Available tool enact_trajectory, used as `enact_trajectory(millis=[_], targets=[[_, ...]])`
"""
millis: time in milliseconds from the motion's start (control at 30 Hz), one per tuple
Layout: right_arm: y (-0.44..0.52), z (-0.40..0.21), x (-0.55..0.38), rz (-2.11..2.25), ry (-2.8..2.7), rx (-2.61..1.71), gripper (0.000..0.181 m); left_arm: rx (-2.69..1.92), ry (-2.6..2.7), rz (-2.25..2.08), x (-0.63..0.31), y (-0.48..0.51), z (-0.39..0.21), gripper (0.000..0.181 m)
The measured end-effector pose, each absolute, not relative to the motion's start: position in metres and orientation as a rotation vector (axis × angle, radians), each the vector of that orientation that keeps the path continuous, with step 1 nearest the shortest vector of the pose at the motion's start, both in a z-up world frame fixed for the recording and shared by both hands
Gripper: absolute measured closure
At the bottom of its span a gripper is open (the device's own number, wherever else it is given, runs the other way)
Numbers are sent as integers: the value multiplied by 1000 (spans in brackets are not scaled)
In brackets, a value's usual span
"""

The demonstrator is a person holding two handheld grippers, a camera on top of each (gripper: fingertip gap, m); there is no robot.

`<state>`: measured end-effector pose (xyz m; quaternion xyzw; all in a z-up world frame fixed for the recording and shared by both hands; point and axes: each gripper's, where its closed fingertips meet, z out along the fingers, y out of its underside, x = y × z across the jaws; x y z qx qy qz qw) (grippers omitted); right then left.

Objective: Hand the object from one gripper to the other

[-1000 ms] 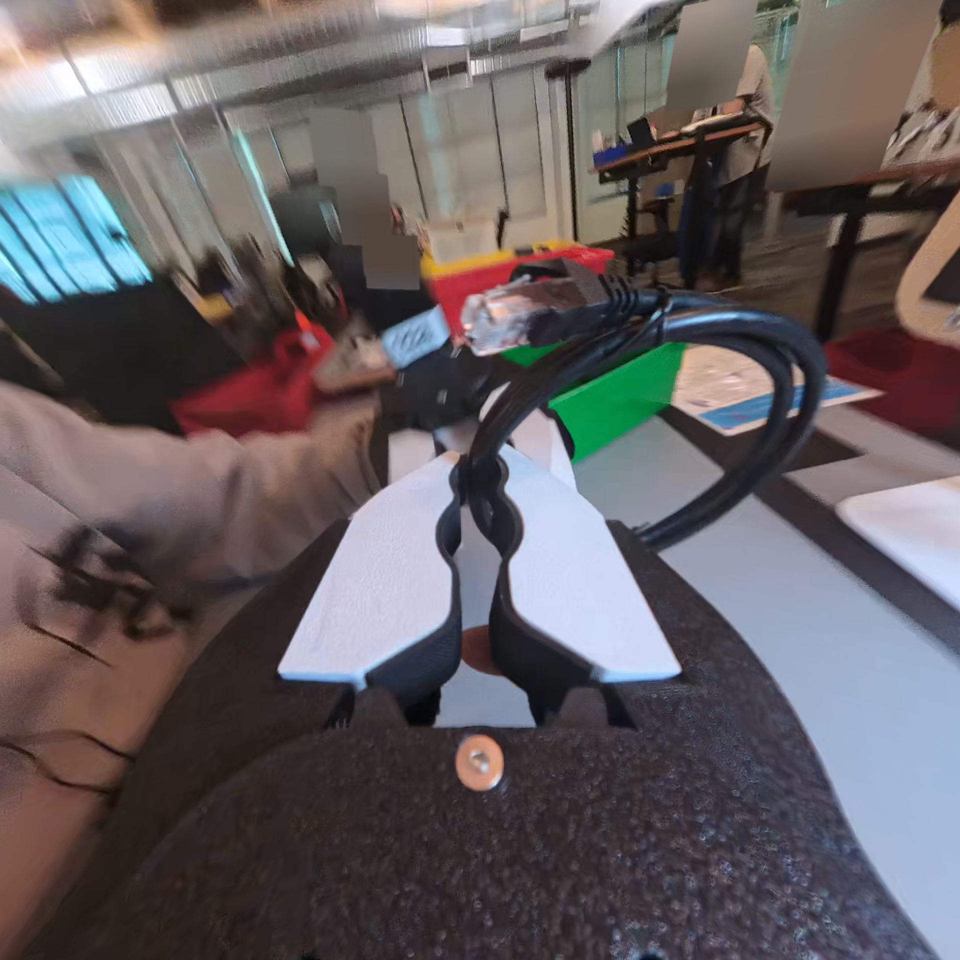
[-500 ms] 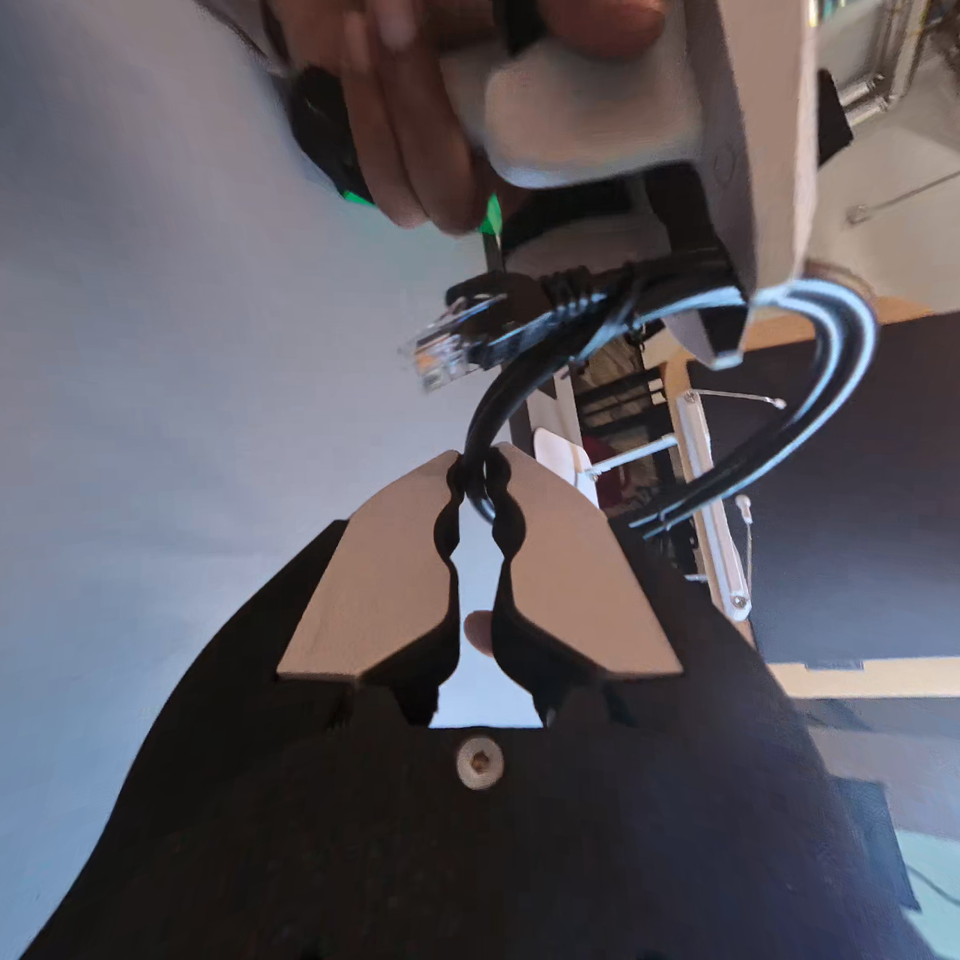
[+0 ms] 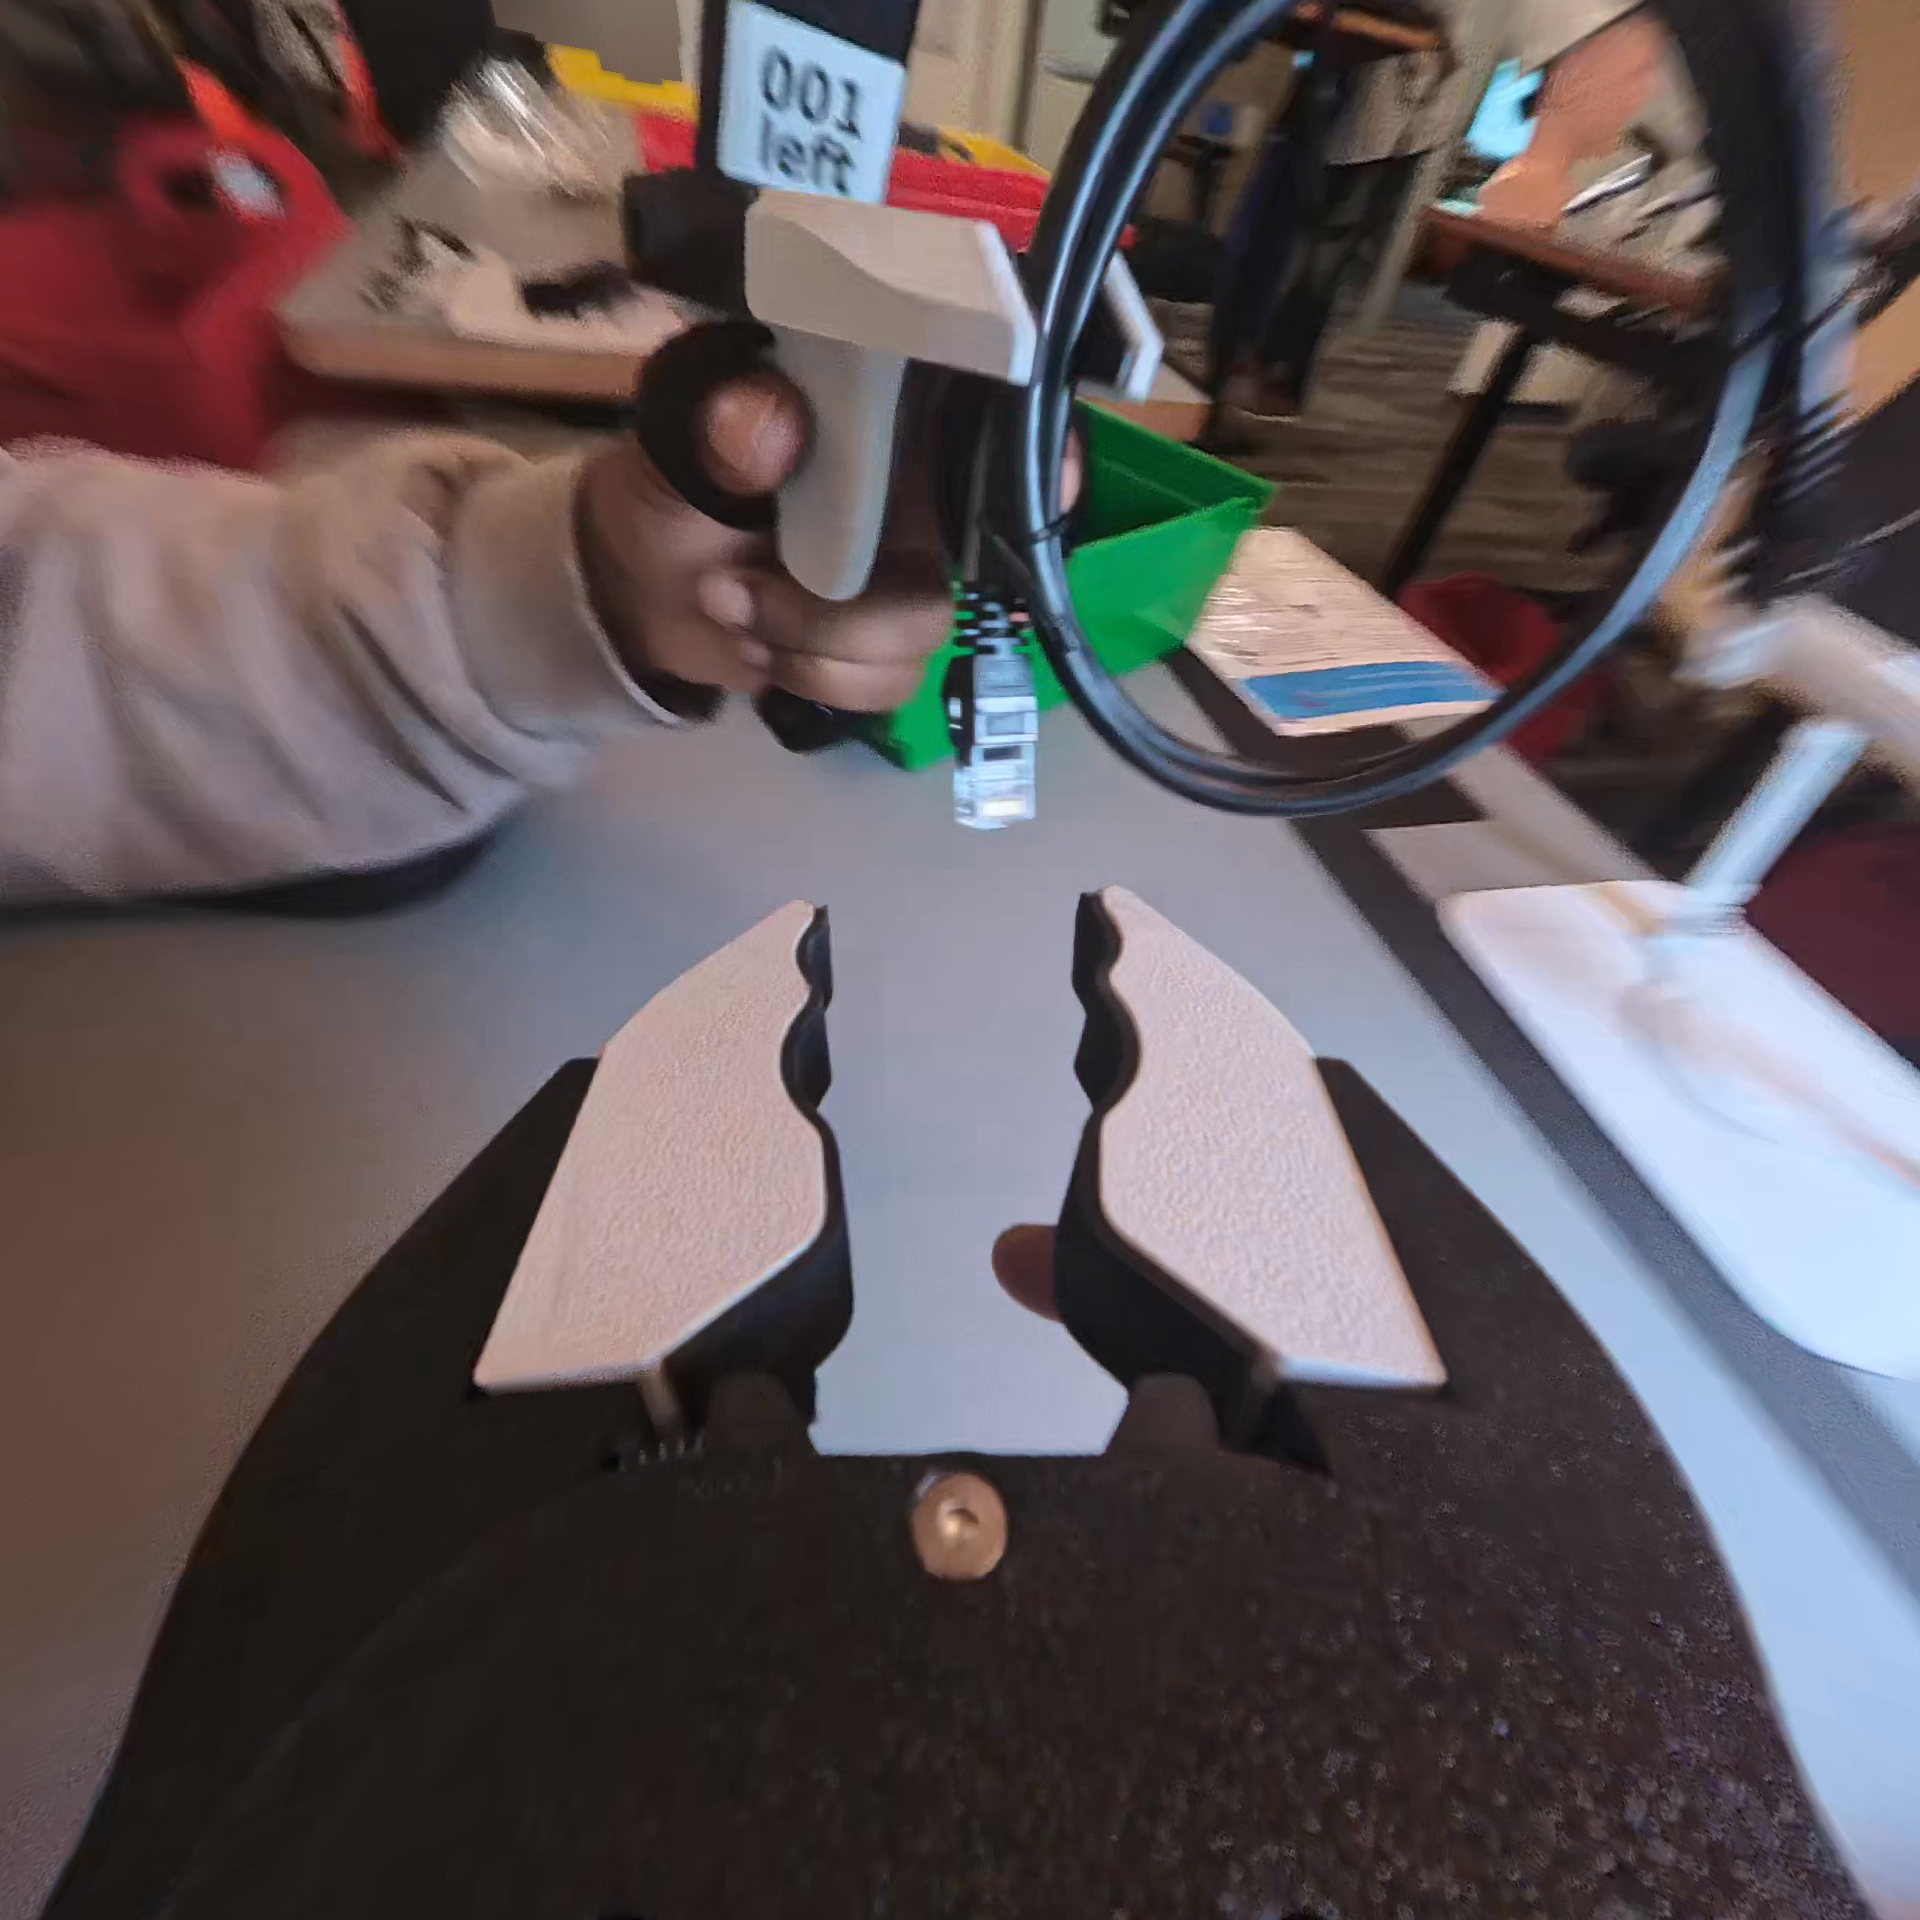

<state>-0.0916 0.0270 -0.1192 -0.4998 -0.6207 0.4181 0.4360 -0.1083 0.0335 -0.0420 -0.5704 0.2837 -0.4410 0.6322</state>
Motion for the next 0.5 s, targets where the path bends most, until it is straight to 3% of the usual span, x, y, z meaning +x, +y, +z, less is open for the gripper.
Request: enact_trajectory(millis=[33, 300, 500], targets=[[15, -119, -98, 1189, -1535, -1263, 134, -1272, 658, -1029, -108, 30, -39, 170], [-1, -54, -93, 2150, -1018, -1193, 144, -1013, 727, -1133, -109, -2, -14, 169], [-21, -58, -102, 2226, -1100, -1299, 167, -867, 811, -1072, -103, -23, -5, 169]])
